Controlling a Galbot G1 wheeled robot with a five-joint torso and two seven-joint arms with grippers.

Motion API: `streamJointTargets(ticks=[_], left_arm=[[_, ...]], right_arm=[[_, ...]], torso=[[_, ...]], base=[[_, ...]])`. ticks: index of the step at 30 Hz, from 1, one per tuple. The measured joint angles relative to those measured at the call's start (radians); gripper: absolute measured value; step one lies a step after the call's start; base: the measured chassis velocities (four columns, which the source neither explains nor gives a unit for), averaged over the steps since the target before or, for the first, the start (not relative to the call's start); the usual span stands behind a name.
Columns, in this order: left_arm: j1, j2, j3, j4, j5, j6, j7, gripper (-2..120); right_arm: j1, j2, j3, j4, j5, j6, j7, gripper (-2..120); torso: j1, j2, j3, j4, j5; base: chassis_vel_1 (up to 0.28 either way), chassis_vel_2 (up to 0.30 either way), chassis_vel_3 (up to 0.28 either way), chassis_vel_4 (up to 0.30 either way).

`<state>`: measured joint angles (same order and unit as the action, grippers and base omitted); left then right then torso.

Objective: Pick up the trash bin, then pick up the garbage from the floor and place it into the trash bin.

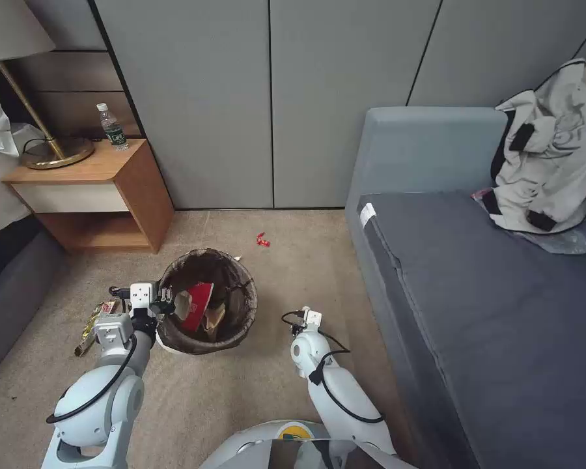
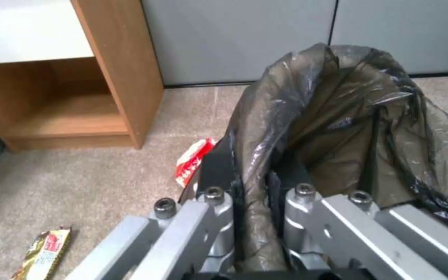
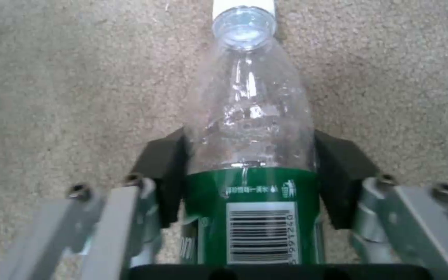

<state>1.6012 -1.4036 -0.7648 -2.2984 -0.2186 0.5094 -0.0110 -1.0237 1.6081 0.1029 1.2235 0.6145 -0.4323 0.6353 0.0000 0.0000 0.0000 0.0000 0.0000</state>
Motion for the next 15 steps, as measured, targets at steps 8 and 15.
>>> streamJointTargets(ticks=[8,15], left_arm=[[-0.001,0.000,0.002,0.001,0.000,-0.001,0.000,7],[-0.002,-0.002,0.005,-0.001,0.000,0.000,-0.001,7]], right_arm=[[-0.001,0.000,0.001,-0.001,-0.032,0.010,-0.024,28],[-0.017,-0.003,-0.016,0.131,-0.140,0.020,-0.107,28]], torso=[[0.000,0.000,0.000,0.0000,0.0000],[0.000,0.000,0.000,0.0000,0.0000]], base=[[0.000,0.000,0.000,0.000],[0.000,0.000,0.000,0.000]])
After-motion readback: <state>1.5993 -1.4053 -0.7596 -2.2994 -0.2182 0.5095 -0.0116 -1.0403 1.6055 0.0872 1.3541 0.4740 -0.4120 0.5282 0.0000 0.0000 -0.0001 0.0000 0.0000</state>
